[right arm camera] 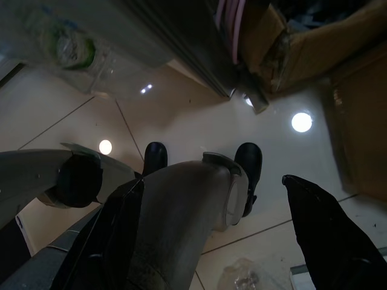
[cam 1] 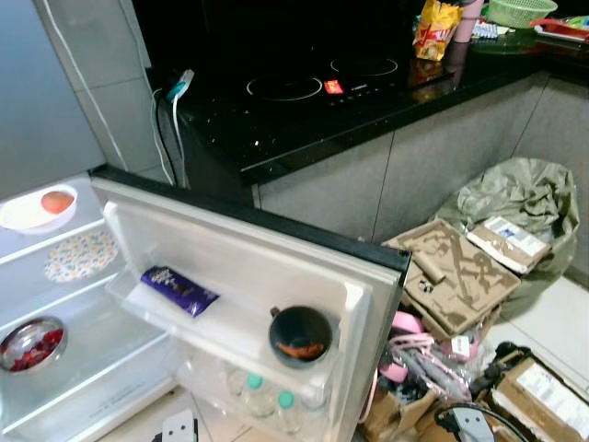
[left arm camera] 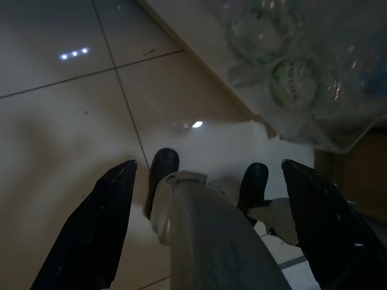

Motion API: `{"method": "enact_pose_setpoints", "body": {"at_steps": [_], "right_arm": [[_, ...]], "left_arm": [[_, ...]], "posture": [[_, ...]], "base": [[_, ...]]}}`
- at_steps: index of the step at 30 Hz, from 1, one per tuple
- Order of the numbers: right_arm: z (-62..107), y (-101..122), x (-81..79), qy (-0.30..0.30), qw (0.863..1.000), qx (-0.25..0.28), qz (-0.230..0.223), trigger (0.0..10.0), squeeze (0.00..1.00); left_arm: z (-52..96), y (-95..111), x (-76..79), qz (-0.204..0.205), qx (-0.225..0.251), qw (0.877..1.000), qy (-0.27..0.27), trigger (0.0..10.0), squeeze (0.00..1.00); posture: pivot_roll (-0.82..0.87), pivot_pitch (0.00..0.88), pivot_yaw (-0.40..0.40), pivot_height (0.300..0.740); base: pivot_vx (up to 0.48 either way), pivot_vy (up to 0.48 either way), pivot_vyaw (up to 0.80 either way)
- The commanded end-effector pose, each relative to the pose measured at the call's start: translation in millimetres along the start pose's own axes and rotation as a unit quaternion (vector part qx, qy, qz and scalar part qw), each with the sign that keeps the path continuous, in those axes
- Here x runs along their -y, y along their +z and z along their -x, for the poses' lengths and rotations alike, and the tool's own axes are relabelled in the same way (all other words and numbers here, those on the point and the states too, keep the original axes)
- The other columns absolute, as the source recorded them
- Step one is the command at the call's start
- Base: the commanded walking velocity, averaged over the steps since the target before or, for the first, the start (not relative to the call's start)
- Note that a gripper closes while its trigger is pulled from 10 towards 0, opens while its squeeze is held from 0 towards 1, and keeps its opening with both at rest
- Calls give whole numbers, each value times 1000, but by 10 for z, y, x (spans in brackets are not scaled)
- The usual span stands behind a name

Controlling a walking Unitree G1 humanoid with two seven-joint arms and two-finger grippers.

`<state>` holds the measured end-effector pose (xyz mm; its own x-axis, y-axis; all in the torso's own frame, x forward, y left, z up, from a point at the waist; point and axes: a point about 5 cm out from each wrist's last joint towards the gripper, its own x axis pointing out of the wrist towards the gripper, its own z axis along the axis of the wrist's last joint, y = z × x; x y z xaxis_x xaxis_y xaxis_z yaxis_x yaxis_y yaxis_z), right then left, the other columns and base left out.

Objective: Restocking fridge

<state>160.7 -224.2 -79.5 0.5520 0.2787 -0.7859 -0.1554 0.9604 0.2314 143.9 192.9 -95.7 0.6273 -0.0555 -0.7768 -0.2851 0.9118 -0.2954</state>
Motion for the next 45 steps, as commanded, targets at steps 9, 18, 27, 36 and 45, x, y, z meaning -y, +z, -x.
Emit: {"method": "enact_pose_setpoints", "body": {"at_steps": [9, 18, 27, 36, 45], "right_arm": [[4, -112, -39, 0, 1000, -15, -6, 10000, 0], [9, -146, -39, -2, 1000, -23, -5, 10000, 0], [11, -128, -39, 5, 1000, -19, 2, 10000, 0], [4, -133, -92, 41, 999, -16, -11, 10000, 0], [12, 86, 45, -16, 999, 33, -1, 10000, 0]], "left_arm": [[43, -99, -70, -4, -20, 1000, 11, 10000, 0], [44, -104, -68, -4, -22, 1000, 8, 10000, 0], [57, -126, -103, -30, -37, 999, 13, 10000, 0], [60, -131, -107, -16, -33, 999, 17, 10000, 0], [58, -176, -58, -10, -40, 999, 3, 10000, 0]], "posture": [[-132, 0, 21, 740], [-132, 0, 22, 740], [-136, 0, 22, 740], [-136, 0, 21, 740], [-131, 0, 18, 740]], "base": [[-378, 0, 0], [-283, 0, 0], [0, -257, 0], [0, -52, 510], [0, 0, 337]]}}
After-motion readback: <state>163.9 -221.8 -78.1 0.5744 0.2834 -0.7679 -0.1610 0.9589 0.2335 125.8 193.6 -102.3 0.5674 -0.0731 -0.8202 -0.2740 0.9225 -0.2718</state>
